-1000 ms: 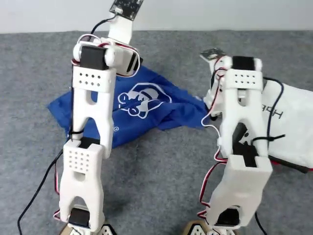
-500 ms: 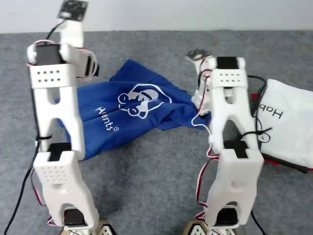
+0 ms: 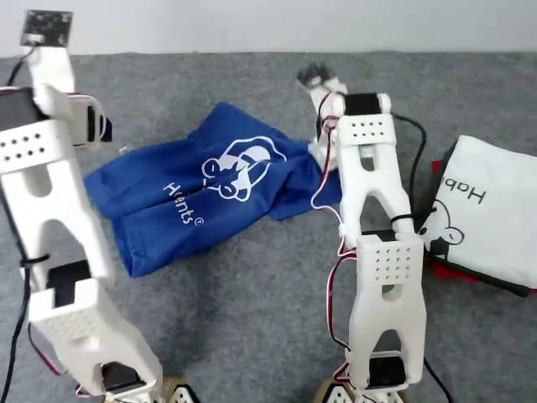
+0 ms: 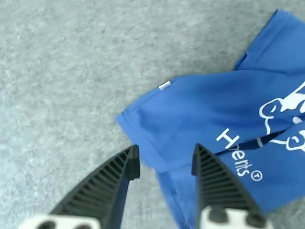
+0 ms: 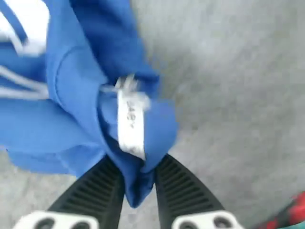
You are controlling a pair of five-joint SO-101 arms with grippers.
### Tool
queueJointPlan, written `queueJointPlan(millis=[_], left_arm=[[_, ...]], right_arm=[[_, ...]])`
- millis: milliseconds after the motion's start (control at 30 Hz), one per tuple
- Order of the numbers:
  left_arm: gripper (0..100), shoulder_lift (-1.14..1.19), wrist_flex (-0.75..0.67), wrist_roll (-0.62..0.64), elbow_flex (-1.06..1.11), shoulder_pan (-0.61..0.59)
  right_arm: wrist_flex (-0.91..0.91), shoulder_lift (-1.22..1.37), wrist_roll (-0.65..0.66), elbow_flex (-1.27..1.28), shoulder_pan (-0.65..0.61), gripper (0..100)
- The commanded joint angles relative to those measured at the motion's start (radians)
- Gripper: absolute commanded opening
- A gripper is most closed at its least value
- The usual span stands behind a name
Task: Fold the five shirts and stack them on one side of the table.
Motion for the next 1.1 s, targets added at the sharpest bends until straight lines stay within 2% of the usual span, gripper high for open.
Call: queueJointPlan(millis=[0, 133, 267, 400, 467, 600, 933, 1067], left_arm=[[19, -0.101, 0.023, -0.011, 0.038, -0.012], [18, -0.149, 0.017, -0.011, 0.119, -0.012], [12, -0.186, 0.015, -0.012, 0.177, -0.009], [11, -0.21, 0.015, -0.012, 0.226, -0.011], [11, -0.224, 0.015, -0.012, 0.239, -0.014], [11, -0.258, 0.014, -0.009, 0.248, -0.014], [11, -0.304, 0.003, -0.005, 0.248, -0.014], [11, -0.302, 0.003, -0.005, 0.248, -0.014]], right_arm=[[-0.021, -0.004, 0.075, -0.144, -0.027, 1.0], [-0.119, 0.051, 0.129, -0.18, -0.036, 1.0], [-0.226, 0.151, 0.141, -0.187, -0.036, 2.4], [-0.236, 0.203, 0.141, -0.189, -0.033, 17.7], [-0.213, 0.179, 0.121, -0.192, -0.038, 22.1], [-0.139, 0.113, 0.086, -0.242, -0.045, 22.1], [0.239, 0.048, 0.084, -0.336, -0.042, 22.1], [0.26, 0.041, 0.017, -0.338, -0.019, 22.1]])
